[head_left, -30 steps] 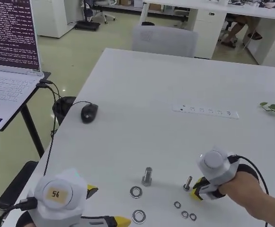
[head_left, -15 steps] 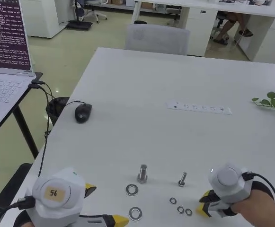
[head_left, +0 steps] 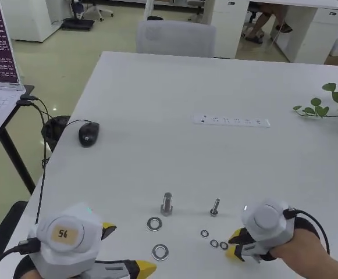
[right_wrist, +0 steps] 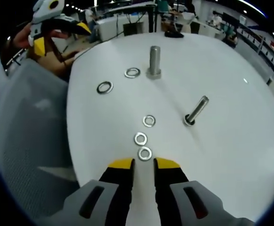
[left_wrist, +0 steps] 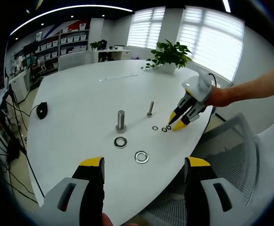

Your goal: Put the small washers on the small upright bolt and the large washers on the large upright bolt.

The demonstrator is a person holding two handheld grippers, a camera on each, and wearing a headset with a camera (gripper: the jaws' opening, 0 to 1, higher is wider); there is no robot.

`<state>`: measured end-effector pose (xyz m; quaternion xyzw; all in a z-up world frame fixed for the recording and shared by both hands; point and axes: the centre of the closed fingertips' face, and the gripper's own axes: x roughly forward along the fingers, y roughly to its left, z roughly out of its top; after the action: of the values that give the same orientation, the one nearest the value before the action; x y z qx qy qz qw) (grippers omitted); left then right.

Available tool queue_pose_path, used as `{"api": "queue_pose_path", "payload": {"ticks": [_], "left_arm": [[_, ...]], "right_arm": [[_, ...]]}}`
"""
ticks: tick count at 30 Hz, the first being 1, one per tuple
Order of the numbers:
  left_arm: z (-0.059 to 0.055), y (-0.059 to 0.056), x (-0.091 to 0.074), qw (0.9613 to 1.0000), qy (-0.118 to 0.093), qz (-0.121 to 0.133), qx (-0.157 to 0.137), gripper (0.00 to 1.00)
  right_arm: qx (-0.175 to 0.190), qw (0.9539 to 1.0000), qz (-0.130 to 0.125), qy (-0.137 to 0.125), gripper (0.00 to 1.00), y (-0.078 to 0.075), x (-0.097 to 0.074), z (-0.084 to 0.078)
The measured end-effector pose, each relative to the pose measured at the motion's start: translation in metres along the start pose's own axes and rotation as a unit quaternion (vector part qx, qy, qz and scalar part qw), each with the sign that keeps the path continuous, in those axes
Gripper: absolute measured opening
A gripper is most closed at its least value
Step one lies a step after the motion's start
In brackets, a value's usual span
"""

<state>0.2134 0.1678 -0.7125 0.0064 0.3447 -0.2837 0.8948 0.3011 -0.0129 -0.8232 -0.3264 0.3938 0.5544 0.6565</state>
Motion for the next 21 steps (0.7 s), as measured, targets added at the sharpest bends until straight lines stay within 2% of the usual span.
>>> {"api": "queue_pose_path", "payload": {"ticks": [5, 17, 21], "left_arm": [[0.0005, 0.0010, 0.0024, 0.9999, 0.005, -0.009, 0.010, 0.69], [0.0052, 0.0049, 0.0046, 0.9998, 0.002, -0.015, 0.013, 0.69], [0.0078, 0.0052, 0.0061, 0.9998, -0.001, -0.016, 0.013, 0.69]], "right_arm": [[-0.028, 0.9994, 0.006, 0.020, 0.18, 0.0004, 0.0002, 0.0007], [-0.069, 0.9964, 0.027, 0.042, 0.18, 0.0005, 0.0043, 0.0062], [-0.074, 0.9960, 0.025, 0.044, 0.17, 0.0007, 0.0056, 0.0068]]}}
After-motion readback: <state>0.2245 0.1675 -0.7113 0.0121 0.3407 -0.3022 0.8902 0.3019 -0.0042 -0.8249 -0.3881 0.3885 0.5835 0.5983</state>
